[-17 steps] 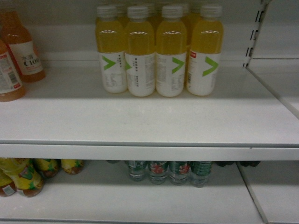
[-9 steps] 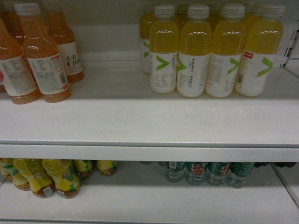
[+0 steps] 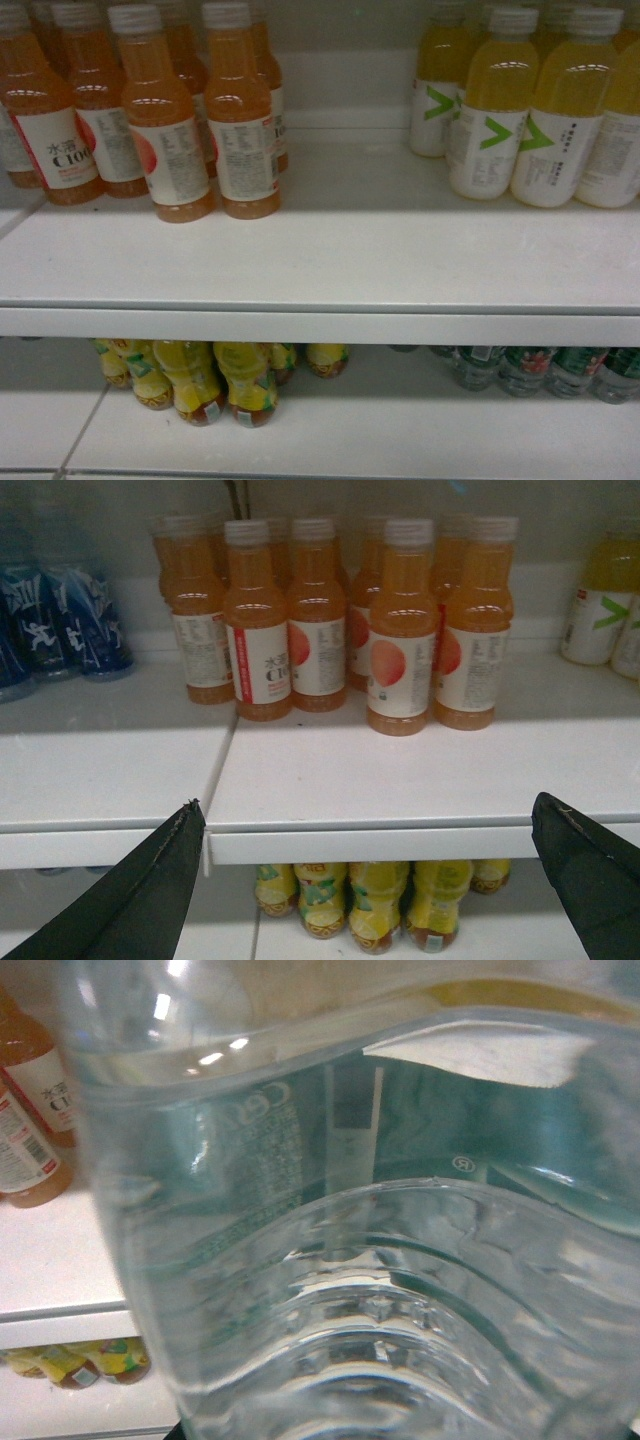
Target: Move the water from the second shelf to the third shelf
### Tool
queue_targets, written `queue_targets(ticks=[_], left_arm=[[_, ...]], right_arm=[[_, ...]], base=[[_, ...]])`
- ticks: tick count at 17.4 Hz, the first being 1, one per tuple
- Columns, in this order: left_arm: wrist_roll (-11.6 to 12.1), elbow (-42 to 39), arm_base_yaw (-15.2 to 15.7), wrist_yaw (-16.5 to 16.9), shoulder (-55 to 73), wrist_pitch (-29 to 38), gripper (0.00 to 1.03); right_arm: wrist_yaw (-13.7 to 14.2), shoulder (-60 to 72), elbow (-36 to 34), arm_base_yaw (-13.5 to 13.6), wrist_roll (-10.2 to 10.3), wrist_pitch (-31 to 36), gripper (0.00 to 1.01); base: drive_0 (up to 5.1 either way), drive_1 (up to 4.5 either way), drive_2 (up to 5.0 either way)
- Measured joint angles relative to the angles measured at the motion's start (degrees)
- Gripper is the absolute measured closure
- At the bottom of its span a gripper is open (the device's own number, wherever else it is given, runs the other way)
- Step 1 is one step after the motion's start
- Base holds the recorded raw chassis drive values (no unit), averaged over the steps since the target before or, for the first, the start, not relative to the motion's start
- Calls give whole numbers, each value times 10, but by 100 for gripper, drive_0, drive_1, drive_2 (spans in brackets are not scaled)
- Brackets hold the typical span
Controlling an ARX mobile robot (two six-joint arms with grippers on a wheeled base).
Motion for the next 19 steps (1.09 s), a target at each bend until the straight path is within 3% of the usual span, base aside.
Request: queue_targets(ticks=[19], left_arm=[[0, 0, 0, 0, 0, 0, 5]], right_arm=[[2, 0, 0, 0, 0, -2, 61]], base=[[-501, 240, 240]])
